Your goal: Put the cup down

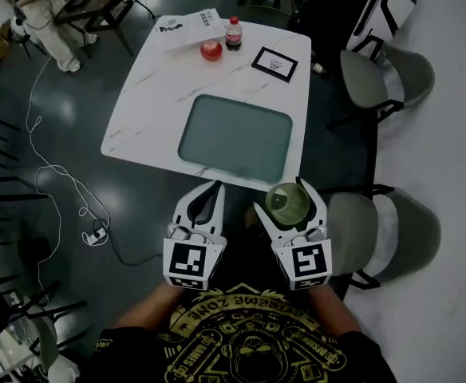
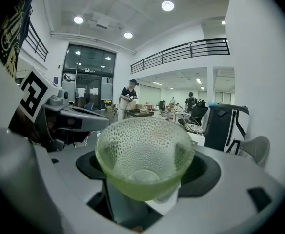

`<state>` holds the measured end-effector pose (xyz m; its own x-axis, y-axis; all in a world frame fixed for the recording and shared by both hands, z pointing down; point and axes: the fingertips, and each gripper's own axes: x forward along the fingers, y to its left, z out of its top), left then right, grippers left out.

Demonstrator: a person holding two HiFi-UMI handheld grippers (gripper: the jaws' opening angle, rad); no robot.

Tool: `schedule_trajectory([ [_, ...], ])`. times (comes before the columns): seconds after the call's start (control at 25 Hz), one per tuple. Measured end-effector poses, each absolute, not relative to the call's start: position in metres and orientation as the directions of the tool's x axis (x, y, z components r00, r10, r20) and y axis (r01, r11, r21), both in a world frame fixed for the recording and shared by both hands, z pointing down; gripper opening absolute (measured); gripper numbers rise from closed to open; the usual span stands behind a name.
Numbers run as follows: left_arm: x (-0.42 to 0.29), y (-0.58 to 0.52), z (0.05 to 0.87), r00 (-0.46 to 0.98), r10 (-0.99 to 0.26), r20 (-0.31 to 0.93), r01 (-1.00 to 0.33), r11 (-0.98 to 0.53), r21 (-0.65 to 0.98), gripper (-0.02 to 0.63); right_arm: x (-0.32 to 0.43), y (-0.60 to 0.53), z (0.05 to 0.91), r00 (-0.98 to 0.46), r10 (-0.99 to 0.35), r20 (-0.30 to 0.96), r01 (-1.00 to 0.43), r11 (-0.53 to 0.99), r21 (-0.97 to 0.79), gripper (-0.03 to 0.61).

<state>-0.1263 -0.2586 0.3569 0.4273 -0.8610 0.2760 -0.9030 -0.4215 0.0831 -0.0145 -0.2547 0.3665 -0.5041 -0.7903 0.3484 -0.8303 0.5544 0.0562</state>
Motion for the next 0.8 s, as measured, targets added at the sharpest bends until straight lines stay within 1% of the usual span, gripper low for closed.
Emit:
schedule_trajectory([
  [0.48,-0.128,-0.285,0.383,0.297,-0.894,0.336,-0.954,-0.292,0.069,0.011,-0.01,-0.303,0.406,-0.59,-0.708,0.388,-0.755,0.654,0.044,0.393],
  [0.8,-0.121,-0.305,0.406,0.25,-0.889,0.383,-0.968,-0.242,0.069,0.011,-0.01,-0.329,0.438,-0.629,-0.663,0.406,-0.71,0.703,0.048,0.393],
])
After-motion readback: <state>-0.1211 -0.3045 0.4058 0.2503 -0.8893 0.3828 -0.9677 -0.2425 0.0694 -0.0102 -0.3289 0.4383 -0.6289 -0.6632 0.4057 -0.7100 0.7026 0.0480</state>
